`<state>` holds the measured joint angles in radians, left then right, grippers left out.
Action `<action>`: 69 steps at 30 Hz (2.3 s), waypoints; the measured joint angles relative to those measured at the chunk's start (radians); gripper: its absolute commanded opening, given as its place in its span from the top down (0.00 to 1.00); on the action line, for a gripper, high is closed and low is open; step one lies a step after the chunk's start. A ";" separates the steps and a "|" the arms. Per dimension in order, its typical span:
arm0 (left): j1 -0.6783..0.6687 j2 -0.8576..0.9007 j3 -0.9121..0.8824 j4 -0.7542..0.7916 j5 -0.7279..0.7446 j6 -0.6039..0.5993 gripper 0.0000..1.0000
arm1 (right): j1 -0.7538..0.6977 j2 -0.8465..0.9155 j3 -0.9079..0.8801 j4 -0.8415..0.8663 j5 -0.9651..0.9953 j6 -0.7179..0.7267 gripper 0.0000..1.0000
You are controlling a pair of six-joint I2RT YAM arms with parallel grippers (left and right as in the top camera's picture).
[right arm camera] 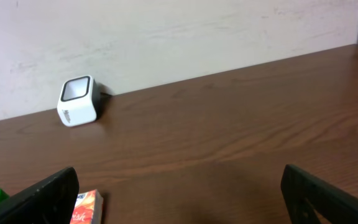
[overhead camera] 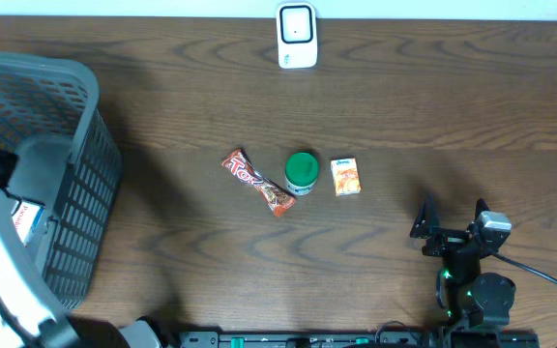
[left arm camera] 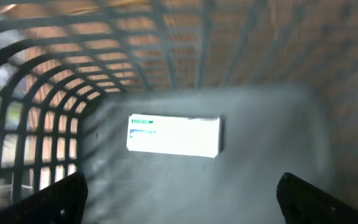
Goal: Scan the item barcode
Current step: 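Reach the left gripper into the basket and grasp the white Panadol box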
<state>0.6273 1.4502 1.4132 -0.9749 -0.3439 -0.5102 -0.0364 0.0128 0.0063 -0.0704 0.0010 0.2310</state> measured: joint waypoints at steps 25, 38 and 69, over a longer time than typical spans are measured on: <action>0.020 0.252 -0.001 -0.011 0.181 0.700 0.02 | 0.000 0.000 0.000 0.000 0.000 0.000 0.01; 0.189 0.274 -0.001 0.036 0.359 0.984 0.01 | 0.000 0.000 0.000 0.000 0.000 0.000 0.01; 0.240 0.546 0.000 0.172 0.451 1.057 0.30 | 0.000 0.000 0.000 0.000 0.000 0.000 0.01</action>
<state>0.8669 1.9965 1.4132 -0.8032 0.1074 0.5472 -0.0364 0.0132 0.0063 -0.0708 0.0006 0.2310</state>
